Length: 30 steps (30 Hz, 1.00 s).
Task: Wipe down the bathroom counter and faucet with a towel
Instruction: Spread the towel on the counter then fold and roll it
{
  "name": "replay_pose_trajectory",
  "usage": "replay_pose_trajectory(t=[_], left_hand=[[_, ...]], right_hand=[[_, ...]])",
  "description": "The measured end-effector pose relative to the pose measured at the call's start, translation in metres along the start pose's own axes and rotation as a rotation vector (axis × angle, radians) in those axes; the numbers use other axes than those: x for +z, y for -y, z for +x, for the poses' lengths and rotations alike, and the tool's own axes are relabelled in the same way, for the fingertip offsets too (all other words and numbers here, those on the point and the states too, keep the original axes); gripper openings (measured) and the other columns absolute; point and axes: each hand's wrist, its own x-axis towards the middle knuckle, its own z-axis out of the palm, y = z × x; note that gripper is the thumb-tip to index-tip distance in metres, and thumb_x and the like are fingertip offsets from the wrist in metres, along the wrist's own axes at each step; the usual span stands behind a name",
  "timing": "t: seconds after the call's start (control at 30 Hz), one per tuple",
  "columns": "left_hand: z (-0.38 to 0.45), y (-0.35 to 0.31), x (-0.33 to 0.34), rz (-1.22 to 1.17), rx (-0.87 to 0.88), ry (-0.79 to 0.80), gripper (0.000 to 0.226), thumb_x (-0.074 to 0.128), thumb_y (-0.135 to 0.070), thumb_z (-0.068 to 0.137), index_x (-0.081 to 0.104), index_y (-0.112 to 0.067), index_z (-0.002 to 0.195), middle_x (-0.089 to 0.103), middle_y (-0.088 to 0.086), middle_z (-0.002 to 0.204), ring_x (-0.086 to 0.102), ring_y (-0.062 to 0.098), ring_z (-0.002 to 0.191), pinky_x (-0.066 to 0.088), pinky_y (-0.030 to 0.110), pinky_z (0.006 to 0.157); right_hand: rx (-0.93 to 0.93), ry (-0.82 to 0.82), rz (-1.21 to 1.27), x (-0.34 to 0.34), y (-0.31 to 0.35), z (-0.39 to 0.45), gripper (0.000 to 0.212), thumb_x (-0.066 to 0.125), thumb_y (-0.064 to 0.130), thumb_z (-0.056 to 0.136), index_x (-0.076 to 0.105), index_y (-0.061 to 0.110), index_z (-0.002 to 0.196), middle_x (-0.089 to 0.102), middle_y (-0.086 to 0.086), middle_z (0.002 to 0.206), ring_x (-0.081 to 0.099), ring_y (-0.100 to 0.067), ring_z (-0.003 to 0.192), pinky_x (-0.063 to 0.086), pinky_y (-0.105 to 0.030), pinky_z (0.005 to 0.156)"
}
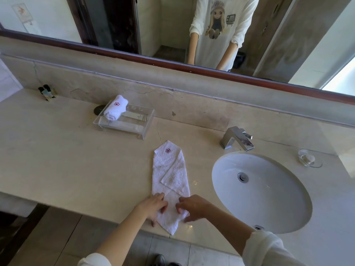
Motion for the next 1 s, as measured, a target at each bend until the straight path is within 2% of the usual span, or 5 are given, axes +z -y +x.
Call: replay_pose_trajectory(t=[0.27, 0.53, 0.67, 0.8, 1.0], left_hand=[[-0.005, 0.005, 0.007, -0.276, 0.022, -0.233, 0.016, 0.057, -0.017, 0.077, 0.064, -0.01, 0.089, 0.046, -0.001, 0.089, 0.054, 0.022, 0.093, 0.039, 0.024, 0.073], [0.005, 0.005, 0.0, -0.728, -0.402, -0.408, 0.007, 0.042, -0.008, 0.09, 0.041, -0.015, 0.094, 0.056, 0.007, 0.095, 0.055, 0.022, 0.084, 0.043, 0.028, 0.072], [0.008, 0.004, 0.0, -0.556, -0.343, -0.384, 0.012, 0.036, -0.006, 0.092, 0.037, -0.018, 0.091, 0.054, 0.006, 0.091, 0.057, 0.027, 0.083, 0.039, 0.027, 0.066], [0.005, 0.005, -0.001, -0.488, -0.27, -0.28, 0.024, 0.059, -0.034, 0.082, 0.044, -0.019, 0.092, 0.051, -0.001, 0.096, 0.056, 0.021, 0.086, 0.042, 0.028, 0.069], [0.01, 0.017, -0.004, -0.493, -0.258, -0.49, 0.026, 0.058, -0.025, 0.082, 0.066, -0.001, 0.089, 0.045, 0.002, 0.094, 0.053, 0.021, 0.093, 0.044, 0.027, 0.081]], right_hand=[[-0.033, -0.151, 0.044, 0.012, -0.002, 0.005, 0.011, 0.057, 0.021, 0.079, 0.063, 0.015, 0.086, 0.062, -0.005, 0.09, 0.058, -0.026, 0.087, 0.049, -0.035, 0.071], [0.609, -0.463, 0.954, 0.012, -0.004, 0.013, 0.02, 0.052, 0.007, 0.082, 0.04, 0.015, 0.095, 0.05, -0.001, 0.066, 0.044, -0.013, 0.054, 0.035, -0.022, 0.049], [0.535, -0.418, 0.834, 0.012, -0.008, 0.016, 0.007, 0.046, 0.012, 0.089, 0.049, 0.018, 0.092, 0.051, 0.003, 0.064, 0.046, -0.016, 0.058, 0.045, -0.034, 0.061], [0.367, -0.286, 0.566, 0.01, -0.011, 0.016, 0.028, 0.062, 0.036, 0.082, 0.061, 0.02, 0.105, 0.063, -0.003, 0.101, 0.057, -0.019, 0.093, 0.042, -0.029, 0.082], [0.454, -0.368, 0.607, -0.003, -0.02, 0.026, 0.036, 0.046, 0.028, 0.07, 0.071, 0.01, 0.087, 0.051, -0.005, 0.092, 0.056, -0.026, 0.093, 0.043, -0.027, 0.076]])
